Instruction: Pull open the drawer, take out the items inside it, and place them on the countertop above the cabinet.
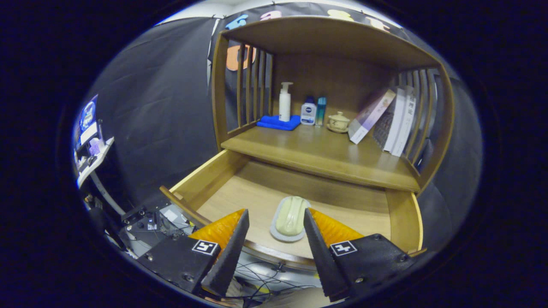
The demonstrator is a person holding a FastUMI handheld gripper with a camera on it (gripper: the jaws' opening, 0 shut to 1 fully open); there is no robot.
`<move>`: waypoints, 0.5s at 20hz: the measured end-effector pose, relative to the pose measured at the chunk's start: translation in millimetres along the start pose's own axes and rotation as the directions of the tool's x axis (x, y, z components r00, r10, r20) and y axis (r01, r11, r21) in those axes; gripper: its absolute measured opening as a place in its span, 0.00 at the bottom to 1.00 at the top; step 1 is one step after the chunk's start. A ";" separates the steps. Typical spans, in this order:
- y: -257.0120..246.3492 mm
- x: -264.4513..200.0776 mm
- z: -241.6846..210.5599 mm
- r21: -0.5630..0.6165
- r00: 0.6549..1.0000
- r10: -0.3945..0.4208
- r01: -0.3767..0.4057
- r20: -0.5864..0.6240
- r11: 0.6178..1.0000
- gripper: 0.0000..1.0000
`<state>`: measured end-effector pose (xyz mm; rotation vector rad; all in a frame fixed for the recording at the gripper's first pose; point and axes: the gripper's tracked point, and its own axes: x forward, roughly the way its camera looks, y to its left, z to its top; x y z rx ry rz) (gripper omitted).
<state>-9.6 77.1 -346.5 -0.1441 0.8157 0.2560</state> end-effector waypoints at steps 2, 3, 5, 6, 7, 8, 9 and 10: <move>-6.6 19.8 -1.0 0.029 0.998 -0.001 0.003 -0.070 1.000 0.81; -11.2 27.9 -2.1 0.047 0.995 -0.005 0.009 -0.100 0.999 0.81; -19.0 46.6 -4.0 0.073 0.988 -0.007 0.019 -0.156 0.997 0.81; -21.5 54.8 -6.3 0.073 0.983 -0.008 0.022 -0.185 0.997 0.81; -23.1 61.7 -8.2 0.078 0.977 -0.013 0.030 -0.211 0.996 0.81; -22.2 69.1 -12.0 0.079 0.969 -0.007 0.027 -0.246 0.997 0.81; -21.4 75.8 -14.0 0.091 0.963 0.003 0.022 -0.270 0.996 0.81; -22.1 82.8 -17.9 0.109 0.954 0.009 0.025 -0.299 0.994 0.81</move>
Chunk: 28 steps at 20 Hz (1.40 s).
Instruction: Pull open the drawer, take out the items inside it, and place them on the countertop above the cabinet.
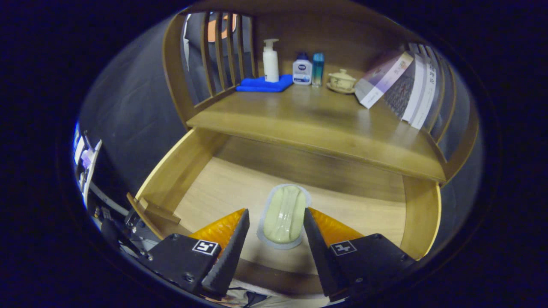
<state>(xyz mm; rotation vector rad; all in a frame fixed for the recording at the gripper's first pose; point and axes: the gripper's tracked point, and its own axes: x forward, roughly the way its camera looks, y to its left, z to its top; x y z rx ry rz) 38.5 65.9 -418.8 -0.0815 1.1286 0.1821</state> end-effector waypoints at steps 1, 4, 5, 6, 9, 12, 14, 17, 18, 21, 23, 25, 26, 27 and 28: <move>-0.5 5.9 0.0 0.011 1.000 0.007 -0.006 -0.029 1.000 0.81; -4.1 21.7 -2.1 0.036 0.996 -0.007 0.011 -0.094 0.999 0.76; -5.9 25.4 -2.6 0.033 0.994 -0.012 0.016 -0.108 0.999 0.73; -6.3 28.9 -5.0 0.031 0.992 -0.018 0.022 -0.126 0.999 0.70; -9.4 40.2 -6.0 0.043 0.987 -0.017 0.024 -0.161 0.999 0.63; -12.9 46.3 -9.8 0.043 0.983 -0.032 0.040 -0.182 0.998 0.43; -12.2 46.1 -5.9 0.032 0.986 -0.033 0.039 -0.164 0.999 0.35; -11.8 44.5 -5.8 0.034 0.987 -0.020 0.025 -0.158 0.999 0.21; -13.7 42.2 -4.6 0.043 0.988 -0.024 0.030 -0.153 0.999 0.20; -16.4 28.9 6.0 0.047 0.992 -0.036 0.042 -0.124 0.998 0.19; -18.3 16.0 14.7 0.050 0.994 -0.035 0.041 -0.100 0.998 0.19; -22.8 3.0 24.1 0.059 0.997 -0.035 0.039 -0.075 0.997 0.19; -25.2 -4.4 27.7 0.070 0.997 -0.035 0.039 -0.063 0.997 0.19; -26.8 -10.9 32.2 0.076 0.998 -0.034 0.038 -0.052 0.996 0.19; -28.7 -17.1 35.2 0.080 0.999 -0.034 0.037 -0.042 0.996 0.19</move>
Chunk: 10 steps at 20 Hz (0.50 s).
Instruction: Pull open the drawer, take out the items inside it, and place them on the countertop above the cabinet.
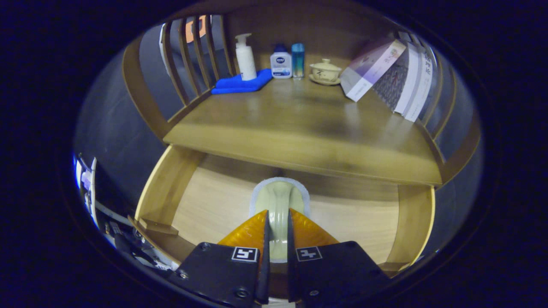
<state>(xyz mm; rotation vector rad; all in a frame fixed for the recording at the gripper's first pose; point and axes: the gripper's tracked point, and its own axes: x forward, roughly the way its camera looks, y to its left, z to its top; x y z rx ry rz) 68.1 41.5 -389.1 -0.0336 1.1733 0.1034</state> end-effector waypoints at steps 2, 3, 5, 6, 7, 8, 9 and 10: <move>-2.3 -12.4 6.4 0.002 1.000 0.004 -0.004 0.015 1.000 0.19; -3.7 -17.4 10.2 -0.001 1.000 0.004 -0.004 0.023 1.000 0.19; -4.4 -26.5 17.3 0.004 0.999 0.011 -0.011 0.034 1.000 0.19; -3.2 -31.2 20.9 0.005 0.999 0.015 -0.015 0.039 1.000 0.19; -2.6 -35.8 25.1 0.002 0.999 0.016 -0.016 0.048 1.000 0.19; -2.8 -39.8 30.2 -0.001 0.998 0.011 -0.011 0.059 1.000 0.19; -1.2 -44.4 34.6 0.000 0.997 0.017 -0.017 0.069 1.000 0.19; 0.3 -47.8 39.2 -0.006 0.997 0.018 -0.018 0.079 1.000 0.19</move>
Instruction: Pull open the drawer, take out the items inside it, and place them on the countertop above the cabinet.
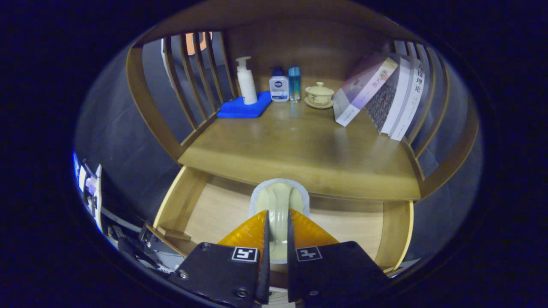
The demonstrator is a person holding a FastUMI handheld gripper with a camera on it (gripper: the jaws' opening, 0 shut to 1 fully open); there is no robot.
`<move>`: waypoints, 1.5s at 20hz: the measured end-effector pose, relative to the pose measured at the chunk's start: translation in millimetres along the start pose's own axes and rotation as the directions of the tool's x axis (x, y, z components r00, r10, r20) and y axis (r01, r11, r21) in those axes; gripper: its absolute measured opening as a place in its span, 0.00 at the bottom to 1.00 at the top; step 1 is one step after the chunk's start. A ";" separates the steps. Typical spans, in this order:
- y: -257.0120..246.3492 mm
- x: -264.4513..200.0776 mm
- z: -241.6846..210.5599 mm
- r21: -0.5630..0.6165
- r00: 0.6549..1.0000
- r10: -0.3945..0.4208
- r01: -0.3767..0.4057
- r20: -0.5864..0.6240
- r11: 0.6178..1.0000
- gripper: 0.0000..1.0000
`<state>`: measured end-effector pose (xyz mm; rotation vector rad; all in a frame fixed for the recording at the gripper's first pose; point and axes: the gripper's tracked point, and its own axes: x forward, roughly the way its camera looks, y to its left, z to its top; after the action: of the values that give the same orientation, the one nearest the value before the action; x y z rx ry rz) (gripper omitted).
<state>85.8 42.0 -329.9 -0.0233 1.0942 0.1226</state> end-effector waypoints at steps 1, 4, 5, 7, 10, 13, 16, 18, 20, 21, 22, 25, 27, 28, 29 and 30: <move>-1.1 -1.9 6.9 -0.004 1.000 -0.005 0.005 0.012 1.000 0.19; -7.2 -1.2 25.5 0.009 0.999 -0.030 0.030 0.032 1.000 0.19; -9.1 1.1 31.2 0.017 0.999 -0.032 0.032 0.032 0.999 0.19; -9.8 6.5 38.4 0.036 0.999 -0.036 0.036 0.017 0.999 0.19; -20.8 16.0 58.4 0.028 0.997 -0.075 0.075 0.017 0.997 0.19; -33.5 29.4 79.9 0.038 0.994 -0.110 0.109 0.022 0.993 0.19; -50.4 43.5 95.9 0.063 0.990 -0.139 0.138 0.012 0.988 0.19; -55.8 54.2 102.3 0.068 0.988 -0.155 0.155 0.004 0.986 0.19; -58.6 64.3 105.3 0.066 0.986 -0.166 0.166 -0.008 0.984 0.20; -60.1 68.9 106.4 0.069 0.985 -0.171 0.172 -0.012 0.983 0.20; -61.4 75.8 107.1 0.075 0.984 -0.177 0.178 -0.018 0.981 0.19; -64.7 90.2 110.9 0.080 0.982 -0.189 0.190 -0.024 0.979 0.19; -65.1 94.3 113.2 0.068 0.980 -0.198 0.199 -0.020 0.978 0.19; -64.0 94.3 113.9 0.061 0.979 -0.203 0.204 -0.020 0.977 0.19; -65.9 94.2 114.2 0.052 0.977 -0.214 0.215 -0.019 0.975 0.24; -66.3 95.9 114.1 0.051 0.976 -0.218 0.218 -0.021 0.975 0.29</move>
<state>237.5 -6.4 -365.4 -0.0970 1.1025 -0.1040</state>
